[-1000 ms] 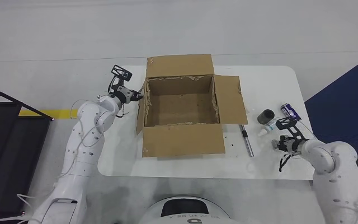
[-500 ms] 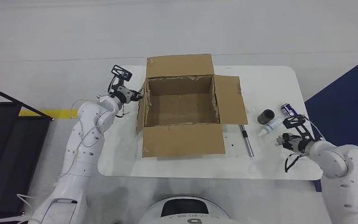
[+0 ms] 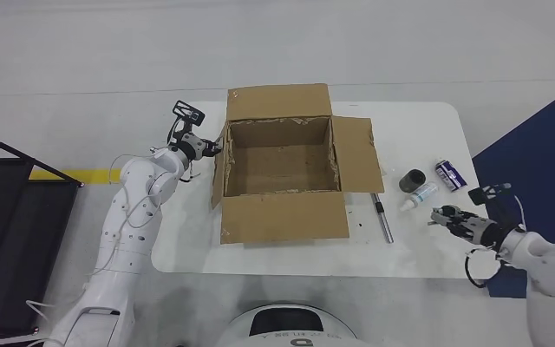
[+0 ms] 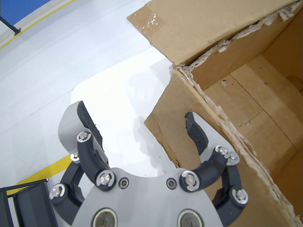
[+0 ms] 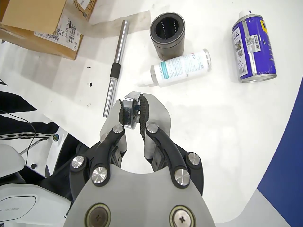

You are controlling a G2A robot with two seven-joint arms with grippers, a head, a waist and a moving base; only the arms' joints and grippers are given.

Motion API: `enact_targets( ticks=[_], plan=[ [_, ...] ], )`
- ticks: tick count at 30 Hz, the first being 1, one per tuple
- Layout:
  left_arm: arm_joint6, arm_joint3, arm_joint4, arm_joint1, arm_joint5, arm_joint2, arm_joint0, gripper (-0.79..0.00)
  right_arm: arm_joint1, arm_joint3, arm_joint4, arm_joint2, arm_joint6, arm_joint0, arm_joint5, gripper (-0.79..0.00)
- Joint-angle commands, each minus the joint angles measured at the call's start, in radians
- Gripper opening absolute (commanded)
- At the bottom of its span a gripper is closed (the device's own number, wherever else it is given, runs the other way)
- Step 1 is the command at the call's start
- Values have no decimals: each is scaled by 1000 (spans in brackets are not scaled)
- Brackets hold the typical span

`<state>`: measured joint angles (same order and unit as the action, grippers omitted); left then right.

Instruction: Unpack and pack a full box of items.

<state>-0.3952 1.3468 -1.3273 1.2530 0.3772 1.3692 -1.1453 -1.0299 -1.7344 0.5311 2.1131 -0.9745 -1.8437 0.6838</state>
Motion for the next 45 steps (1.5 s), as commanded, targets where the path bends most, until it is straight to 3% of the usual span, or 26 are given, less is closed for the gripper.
enact_targets(
  ticks=[1,4,10,14,21,31,37,45],
  plan=[
    [0,0,0,0,0,0,0,0,-2,-52,-52,-6,86,5,9,-785],
    [0,0,0,0,0,0,0,0,0,-160,-25,-63,93,49,-42,-785],
    [0,0,0,0,0,0,0,0,8,-257,-3,-308,40,249,-120,-785],
    [0,0,0,0,0,0,0,0,1,-237,65,-544,-9,405,-210,-785],
    [0,0,0,0,0,0,0,0,-43,-152,223,-915,27,623,-384,-785],
    [0,0,0,0,0,0,0,0,-138,132,387,-1267,59,905,-648,-785],
    [0,0,0,0,0,0,0,0,-201,309,444,-1404,57,1031,-754,-785],
    [0,0,0,0,0,0,0,0,-285,548,461,-1518,26,1151,-815,-785]
  ],
)
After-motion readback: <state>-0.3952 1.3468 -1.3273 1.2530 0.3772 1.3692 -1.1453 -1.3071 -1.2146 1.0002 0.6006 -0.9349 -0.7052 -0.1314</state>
